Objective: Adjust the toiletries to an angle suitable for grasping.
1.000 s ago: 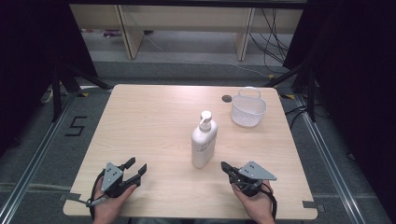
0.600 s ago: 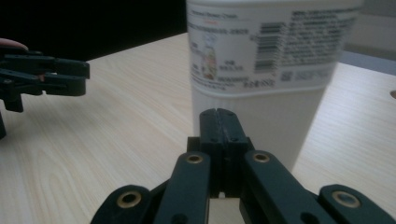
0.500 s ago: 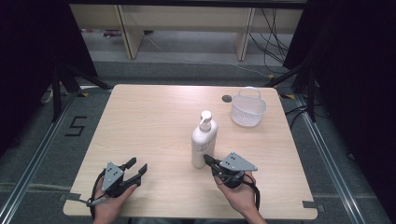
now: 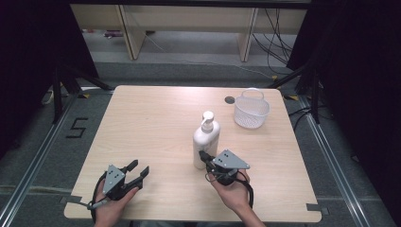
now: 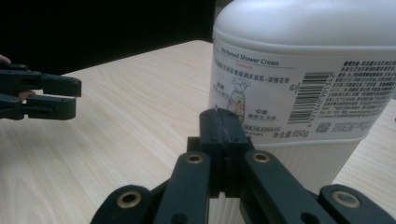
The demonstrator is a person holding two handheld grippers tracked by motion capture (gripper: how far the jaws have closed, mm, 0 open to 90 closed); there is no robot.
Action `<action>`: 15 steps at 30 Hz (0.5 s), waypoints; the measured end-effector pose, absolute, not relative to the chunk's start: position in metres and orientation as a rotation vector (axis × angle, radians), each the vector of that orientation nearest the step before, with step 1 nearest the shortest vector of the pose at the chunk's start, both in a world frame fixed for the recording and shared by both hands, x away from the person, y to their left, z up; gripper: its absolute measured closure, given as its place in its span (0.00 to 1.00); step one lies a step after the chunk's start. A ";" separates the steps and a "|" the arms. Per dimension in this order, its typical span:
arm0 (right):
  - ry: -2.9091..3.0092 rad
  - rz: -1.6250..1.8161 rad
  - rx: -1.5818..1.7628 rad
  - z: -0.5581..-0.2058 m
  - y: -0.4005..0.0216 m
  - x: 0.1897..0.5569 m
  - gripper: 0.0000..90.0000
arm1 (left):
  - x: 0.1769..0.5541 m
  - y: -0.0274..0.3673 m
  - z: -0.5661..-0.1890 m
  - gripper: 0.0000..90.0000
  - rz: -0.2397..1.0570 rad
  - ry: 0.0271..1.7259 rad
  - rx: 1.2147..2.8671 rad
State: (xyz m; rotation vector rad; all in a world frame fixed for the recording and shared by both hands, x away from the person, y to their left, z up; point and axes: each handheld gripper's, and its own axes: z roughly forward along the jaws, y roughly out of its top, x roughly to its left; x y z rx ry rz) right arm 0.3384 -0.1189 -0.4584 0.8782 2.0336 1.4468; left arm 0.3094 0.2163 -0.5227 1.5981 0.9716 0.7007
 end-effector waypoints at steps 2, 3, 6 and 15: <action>2.026 1.457 0.878 -0.459 -0.115 0.341 1.00 | 0.309 0.216 -0.523 0.51 0.701 0.970 1.599; 2.013 1.424 0.867 -0.458 -0.113 0.343 1.00 | 0.309 0.216 -0.523 0.51 0.700 0.969 1.598; 2.011 1.423 0.872 -0.458 -0.110 0.346 1.00 | 0.309 0.216 -0.523 0.51 0.699 0.970 1.598; 1.978 1.417 0.932 -0.459 -0.095 0.356 0.99 | 0.309 0.216 -0.523 0.51 0.697 0.955 1.591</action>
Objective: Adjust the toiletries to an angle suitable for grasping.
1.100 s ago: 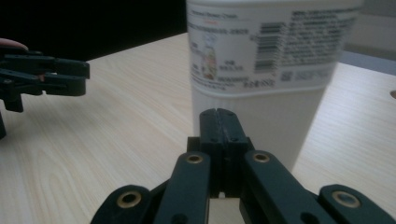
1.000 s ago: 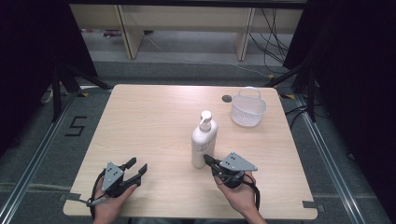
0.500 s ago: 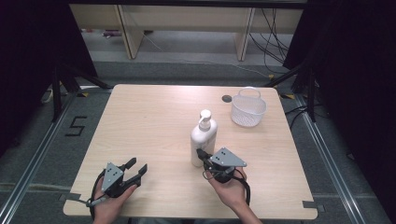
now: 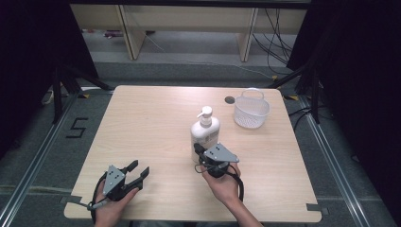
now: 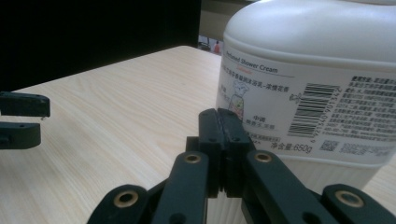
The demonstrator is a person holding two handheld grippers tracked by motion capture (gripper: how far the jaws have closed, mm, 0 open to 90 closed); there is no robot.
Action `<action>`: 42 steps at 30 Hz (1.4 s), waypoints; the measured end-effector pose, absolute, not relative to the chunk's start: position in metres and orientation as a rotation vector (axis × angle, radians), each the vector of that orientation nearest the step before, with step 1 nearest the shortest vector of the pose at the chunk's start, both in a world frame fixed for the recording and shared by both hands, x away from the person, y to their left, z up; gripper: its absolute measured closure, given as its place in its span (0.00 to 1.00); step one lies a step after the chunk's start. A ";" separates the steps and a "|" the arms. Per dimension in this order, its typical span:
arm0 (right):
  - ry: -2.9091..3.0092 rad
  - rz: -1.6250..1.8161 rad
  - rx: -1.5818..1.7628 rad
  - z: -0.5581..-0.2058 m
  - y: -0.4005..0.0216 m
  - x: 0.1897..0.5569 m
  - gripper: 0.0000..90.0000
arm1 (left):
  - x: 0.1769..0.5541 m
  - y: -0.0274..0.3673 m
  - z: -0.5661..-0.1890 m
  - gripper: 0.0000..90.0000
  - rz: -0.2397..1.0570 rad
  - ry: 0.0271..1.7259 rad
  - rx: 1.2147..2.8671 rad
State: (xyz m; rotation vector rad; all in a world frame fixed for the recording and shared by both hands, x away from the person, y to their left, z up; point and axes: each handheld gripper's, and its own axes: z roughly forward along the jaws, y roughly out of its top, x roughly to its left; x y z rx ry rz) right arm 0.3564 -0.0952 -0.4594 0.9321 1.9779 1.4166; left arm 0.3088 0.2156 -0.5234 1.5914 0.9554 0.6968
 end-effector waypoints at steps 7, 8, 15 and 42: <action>1.983 1.419 0.927 -0.461 -0.091 0.362 0.99 | 0.308 0.216 -0.524 0.51 0.698 0.954 1.589; 1.962 1.414 0.911 -0.461 -0.090 0.366 0.99 | 0.308 0.215 -0.524 0.51 0.699 0.953 1.589; 1.974 1.420 0.926 -0.461 -0.086 0.372 0.98 | 0.308 0.215 -0.524 0.51 0.705 0.955 1.589; 1.763 1.544 1.062 -0.427 -0.141 0.361 0.59 | 0.307 0.218 -0.524 0.51 0.704 0.981 1.567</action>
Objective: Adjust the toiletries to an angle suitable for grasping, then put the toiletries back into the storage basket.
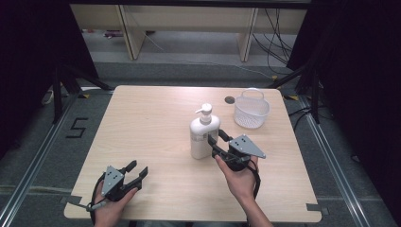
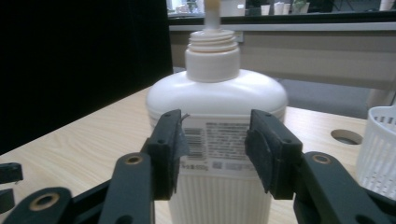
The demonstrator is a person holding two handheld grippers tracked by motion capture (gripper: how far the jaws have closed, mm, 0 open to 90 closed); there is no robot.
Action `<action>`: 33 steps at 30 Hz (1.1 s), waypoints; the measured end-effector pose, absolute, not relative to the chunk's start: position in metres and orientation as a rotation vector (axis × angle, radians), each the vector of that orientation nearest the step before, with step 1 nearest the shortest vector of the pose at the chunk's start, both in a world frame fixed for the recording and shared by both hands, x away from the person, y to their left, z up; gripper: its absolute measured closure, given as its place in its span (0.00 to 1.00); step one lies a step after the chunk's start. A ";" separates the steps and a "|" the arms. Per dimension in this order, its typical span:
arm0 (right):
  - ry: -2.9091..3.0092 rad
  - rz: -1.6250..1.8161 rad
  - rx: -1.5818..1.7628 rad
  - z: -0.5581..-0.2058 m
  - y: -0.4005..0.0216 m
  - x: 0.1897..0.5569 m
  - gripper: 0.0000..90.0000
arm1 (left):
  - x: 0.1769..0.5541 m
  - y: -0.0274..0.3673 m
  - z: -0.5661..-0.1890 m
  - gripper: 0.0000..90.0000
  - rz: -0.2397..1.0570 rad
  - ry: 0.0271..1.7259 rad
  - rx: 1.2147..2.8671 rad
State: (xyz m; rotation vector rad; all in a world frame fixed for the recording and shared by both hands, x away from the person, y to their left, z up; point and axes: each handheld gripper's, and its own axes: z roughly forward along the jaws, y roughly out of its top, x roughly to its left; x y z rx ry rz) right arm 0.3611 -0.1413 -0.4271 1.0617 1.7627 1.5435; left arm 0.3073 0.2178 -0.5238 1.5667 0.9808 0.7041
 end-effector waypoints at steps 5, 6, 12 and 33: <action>1.757 1.533 1.028 -0.423 -0.140 0.364 0.54 | 0.308 0.218 -0.524 0.51 0.700 0.980 1.560; 1.757 1.541 1.040 -0.421 -0.137 0.364 0.52 | 0.307 0.218 -0.524 0.51 0.701 0.989 1.562; 1.695 1.546 1.030 -0.411 -0.135 0.369 0.47 | 0.310 0.217 -0.524 0.51 0.700 0.977 1.575; 1.685 1.498 1.016 -0.386 -0.110 0.395 0.60 | 0.308 0.217 -0.523 0.51 0.705 0.979 1.569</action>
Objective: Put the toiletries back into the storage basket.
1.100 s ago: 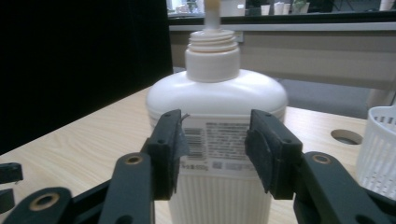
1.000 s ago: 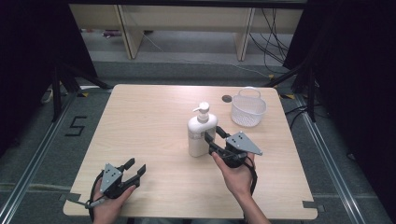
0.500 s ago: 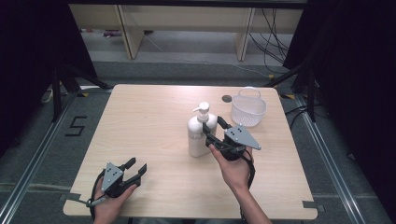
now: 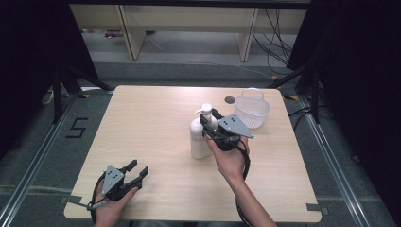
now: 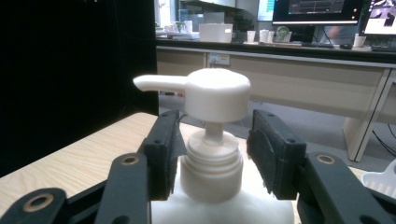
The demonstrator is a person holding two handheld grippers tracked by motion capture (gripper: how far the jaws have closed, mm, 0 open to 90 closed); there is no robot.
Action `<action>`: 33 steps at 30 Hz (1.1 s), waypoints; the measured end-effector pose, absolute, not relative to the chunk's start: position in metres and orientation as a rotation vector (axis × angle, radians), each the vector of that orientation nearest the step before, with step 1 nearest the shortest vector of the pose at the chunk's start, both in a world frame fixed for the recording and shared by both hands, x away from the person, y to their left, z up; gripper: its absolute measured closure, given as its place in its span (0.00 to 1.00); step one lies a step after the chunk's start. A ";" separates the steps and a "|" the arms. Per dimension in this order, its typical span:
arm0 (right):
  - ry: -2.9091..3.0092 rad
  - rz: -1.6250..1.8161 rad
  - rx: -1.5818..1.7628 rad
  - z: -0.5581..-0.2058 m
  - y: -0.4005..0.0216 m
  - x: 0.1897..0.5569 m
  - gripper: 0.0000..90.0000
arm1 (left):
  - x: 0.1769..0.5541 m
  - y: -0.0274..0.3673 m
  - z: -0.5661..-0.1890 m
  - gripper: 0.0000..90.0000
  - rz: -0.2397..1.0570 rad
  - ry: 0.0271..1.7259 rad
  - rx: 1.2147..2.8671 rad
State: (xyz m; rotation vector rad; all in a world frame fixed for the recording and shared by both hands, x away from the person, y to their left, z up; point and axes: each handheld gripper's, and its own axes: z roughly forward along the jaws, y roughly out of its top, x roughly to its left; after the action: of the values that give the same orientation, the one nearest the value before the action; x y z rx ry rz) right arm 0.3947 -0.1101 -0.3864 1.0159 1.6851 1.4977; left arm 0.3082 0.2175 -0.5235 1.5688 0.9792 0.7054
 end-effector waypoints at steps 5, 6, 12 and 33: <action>1.680 1.499 1.039 -0.381 -0.108 0.397 0.63 | 0.308 0.217 -0.524 0.51 0.710 0.972 1.566; 1.680 1.499 1.039 -0.381 -0.108 0.397 0.63 | 0.308 0.217 -0.524 0.51 0.710 0.972 1.568; 1.685 1.483 1.037 -0.377 -0.104 0.402 0.64 | 0.308 0.217 -0.523 0.51 0.706 0.980 1.579; 1.686 1.435 1.075 -0.375 -0.097 0.405 0.66 | 0.308 0.217 -0.523 0.51 0.704 0.974 1.580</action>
State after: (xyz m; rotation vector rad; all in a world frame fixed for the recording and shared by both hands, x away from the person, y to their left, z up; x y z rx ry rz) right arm 0.4047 -0.0973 -0.3752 1.0750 1.6856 1.4353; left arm 0.3082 0.2167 -0.5233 1.5796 0.9743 0.7036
